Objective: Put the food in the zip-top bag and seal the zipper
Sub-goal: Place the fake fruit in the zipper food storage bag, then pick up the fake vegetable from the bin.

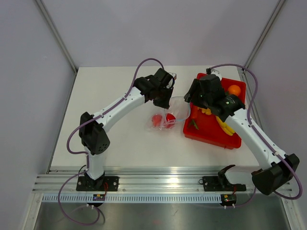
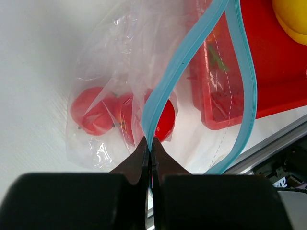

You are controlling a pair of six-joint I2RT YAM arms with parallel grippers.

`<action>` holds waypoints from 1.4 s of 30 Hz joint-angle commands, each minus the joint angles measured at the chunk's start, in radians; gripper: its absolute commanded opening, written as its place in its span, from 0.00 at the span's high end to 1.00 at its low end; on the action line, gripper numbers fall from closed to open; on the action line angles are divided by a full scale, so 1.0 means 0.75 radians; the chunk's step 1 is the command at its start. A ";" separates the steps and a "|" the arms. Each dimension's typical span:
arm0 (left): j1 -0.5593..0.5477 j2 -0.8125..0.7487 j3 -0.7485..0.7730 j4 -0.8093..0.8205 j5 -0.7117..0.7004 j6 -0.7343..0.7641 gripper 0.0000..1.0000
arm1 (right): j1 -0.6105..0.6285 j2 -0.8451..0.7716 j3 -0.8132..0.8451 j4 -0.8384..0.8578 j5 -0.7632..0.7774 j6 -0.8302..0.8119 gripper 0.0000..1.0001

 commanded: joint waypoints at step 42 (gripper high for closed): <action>0.017 -0.073 0.024 0.051 0.004 0.005 1.00 | -0.382 0.437 -0.290 0.282 -0.183 -0.196 0.77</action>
